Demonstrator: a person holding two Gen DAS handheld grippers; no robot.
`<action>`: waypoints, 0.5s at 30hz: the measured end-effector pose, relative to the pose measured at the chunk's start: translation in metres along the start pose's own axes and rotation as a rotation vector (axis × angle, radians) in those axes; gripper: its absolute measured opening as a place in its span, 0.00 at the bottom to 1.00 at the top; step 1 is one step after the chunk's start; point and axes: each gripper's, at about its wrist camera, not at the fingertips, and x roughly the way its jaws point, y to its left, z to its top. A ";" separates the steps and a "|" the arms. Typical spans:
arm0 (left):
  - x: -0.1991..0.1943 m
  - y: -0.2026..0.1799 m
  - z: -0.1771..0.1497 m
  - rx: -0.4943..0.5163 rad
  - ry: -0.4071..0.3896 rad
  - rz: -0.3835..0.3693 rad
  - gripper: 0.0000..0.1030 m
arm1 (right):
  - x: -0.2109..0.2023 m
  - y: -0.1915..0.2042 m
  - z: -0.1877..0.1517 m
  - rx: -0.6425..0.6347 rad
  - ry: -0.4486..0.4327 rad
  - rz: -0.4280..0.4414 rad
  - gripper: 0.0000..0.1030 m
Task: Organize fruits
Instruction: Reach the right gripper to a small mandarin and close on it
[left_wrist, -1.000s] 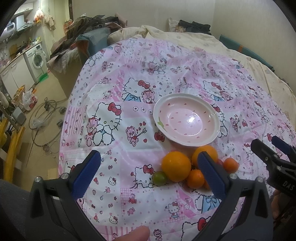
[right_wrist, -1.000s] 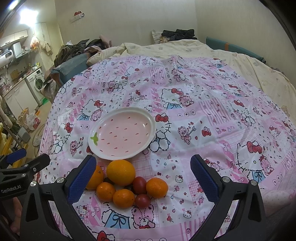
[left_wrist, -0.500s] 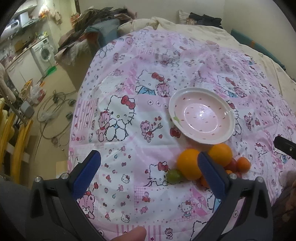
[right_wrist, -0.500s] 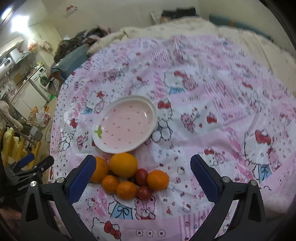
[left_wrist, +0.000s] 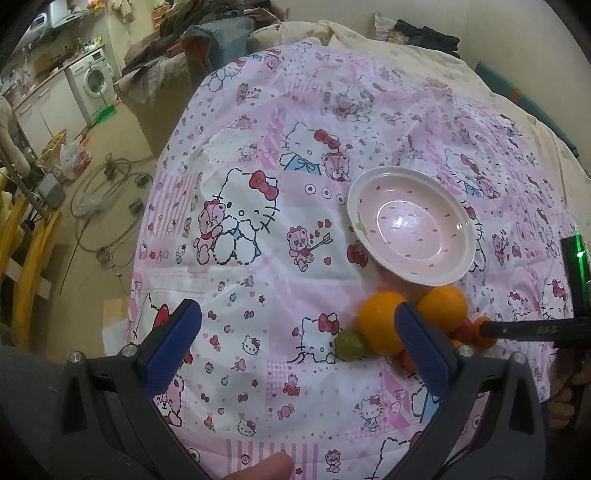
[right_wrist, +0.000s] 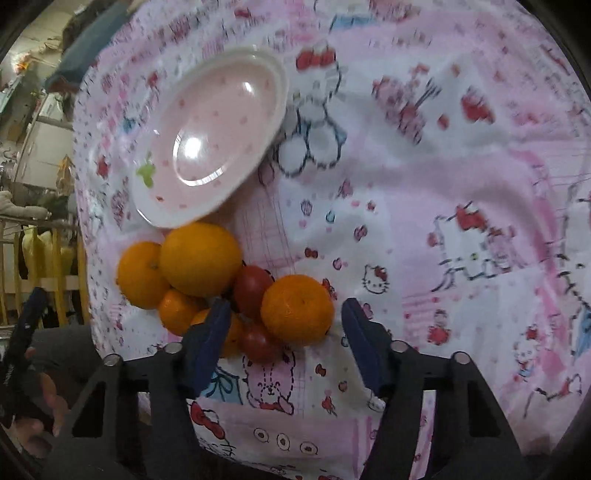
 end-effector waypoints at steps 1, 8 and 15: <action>0.000 0.000 0.000 -0.001 0.002 0.001 1.00 | 0.005 -0.001 0.000 0.006 0.011 -0.005 0.61; 0.004 0.002 0.001 -0.011 0.017 -0.002 1.00 | 0.013 -0.008 0.002 0.034 0.027 0.008 0.45; 0.016 0.006 0.000 -0.002 0.103 -0.018 1.00 | -0.029 -0.011 -0.003 0.036 -0.130 0.059 0.45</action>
